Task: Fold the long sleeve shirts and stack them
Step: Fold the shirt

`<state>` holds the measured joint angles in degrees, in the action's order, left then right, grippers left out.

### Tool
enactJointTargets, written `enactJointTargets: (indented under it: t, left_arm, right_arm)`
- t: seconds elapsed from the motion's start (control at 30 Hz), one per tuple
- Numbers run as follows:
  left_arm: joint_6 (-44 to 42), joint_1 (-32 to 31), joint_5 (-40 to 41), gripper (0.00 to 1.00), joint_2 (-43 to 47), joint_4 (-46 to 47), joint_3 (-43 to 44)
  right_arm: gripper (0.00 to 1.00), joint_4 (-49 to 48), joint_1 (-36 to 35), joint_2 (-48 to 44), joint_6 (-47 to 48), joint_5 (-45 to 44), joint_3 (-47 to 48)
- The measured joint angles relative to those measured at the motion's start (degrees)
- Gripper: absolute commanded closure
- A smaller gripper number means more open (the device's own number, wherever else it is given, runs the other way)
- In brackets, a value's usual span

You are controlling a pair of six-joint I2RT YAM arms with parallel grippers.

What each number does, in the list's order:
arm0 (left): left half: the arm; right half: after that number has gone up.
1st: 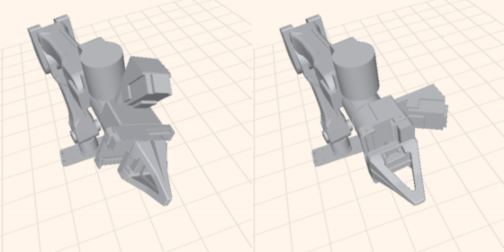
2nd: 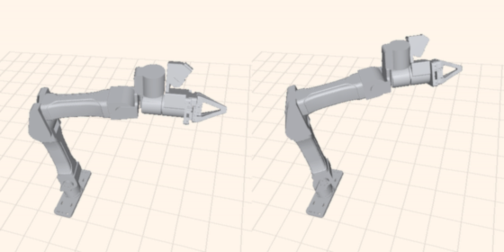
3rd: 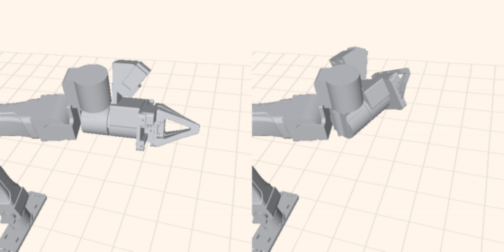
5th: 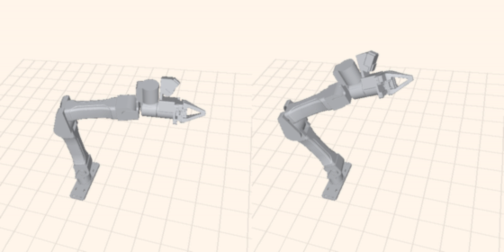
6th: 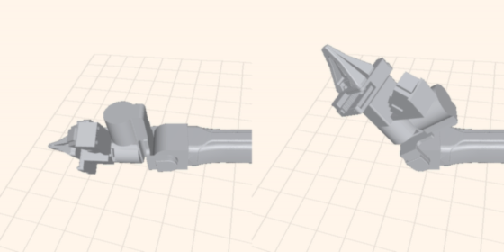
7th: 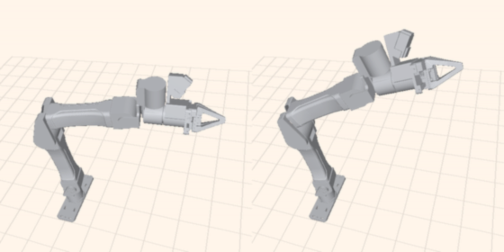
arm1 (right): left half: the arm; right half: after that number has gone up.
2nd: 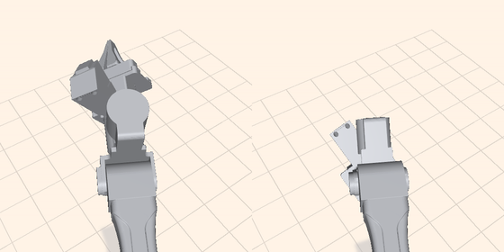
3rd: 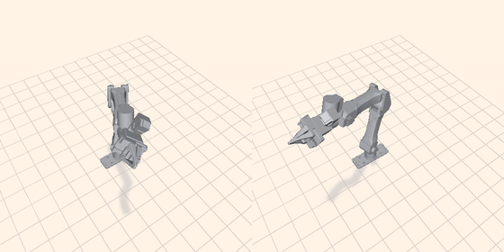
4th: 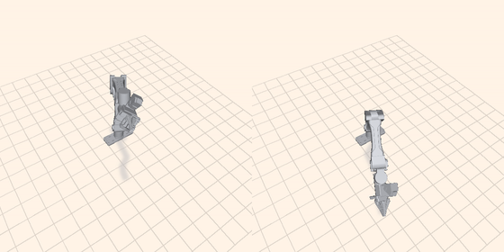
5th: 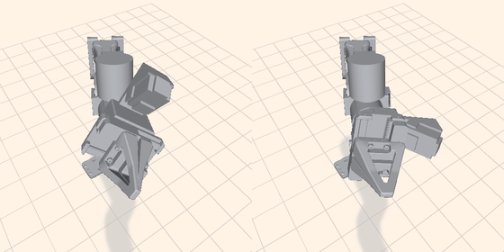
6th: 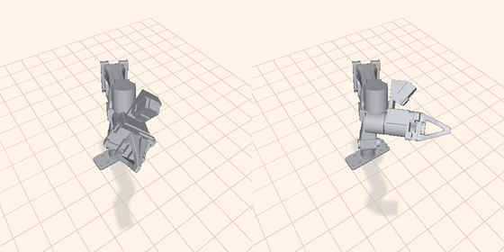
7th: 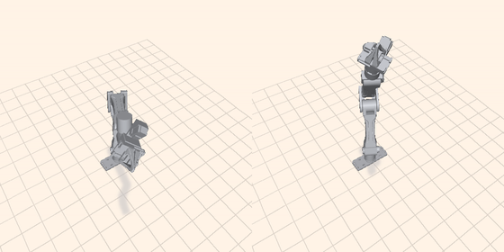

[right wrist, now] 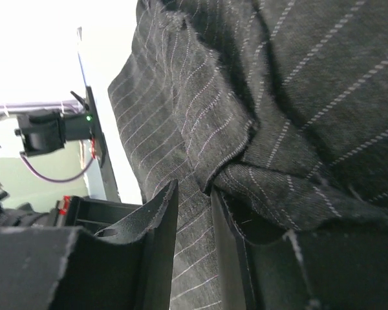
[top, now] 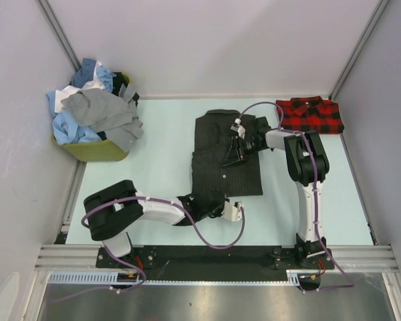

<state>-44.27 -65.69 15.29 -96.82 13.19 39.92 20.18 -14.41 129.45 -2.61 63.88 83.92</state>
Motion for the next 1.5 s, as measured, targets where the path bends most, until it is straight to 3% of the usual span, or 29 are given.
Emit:
enactJointTargets:
  t: [0.2,0.4,0.67,0.9,1.17,1.4,1.5]
  left_arm:
    - [3.4,-0.6,-4.4,1.00,6.1,-12.5,3.1]
    - [10.5,-4.2,-14.5,1.00,15.1,-28.5,7.6]
    - [17.4,-3.5,-27.2,1.00,16.2,-45.9,17.6]
    - [18.8,8.2,-37.2,1.00,9.6,-52.6,30.6]
    - [17.4,24.9,-43.8,1.00,-5.1,-55.1,42.8]
    - [16.7,33.0,-47.2,1.00,-17.2,-54.3,48.1]
    - [16.6,33.6,-47.1,0.99,-21.4,-54.2,49.9]
  right_arm:
    - [0.68,3.2,-1.4,-2.1,5.0,-0.2,-2.4]
    - [0.66,12.8,-3.4,-7.6,10.5,-0.6,-7.8]
    - [0.66,21.8,-3.2,-8.9,17.3,-0.5,2.4]
    - [0.67,23.1,-4.4,-3.6,21.1,-0.9,5.0]
    - [0.64,27.2,-4.2,0.9,24.8,-1.7,5.1]
    - [0.41,31.0,-0.8,1.4,25.8,-3.6,13.9]
    - [0.38,31.4,2.8,1.4,26.3,-4.7,17.7]
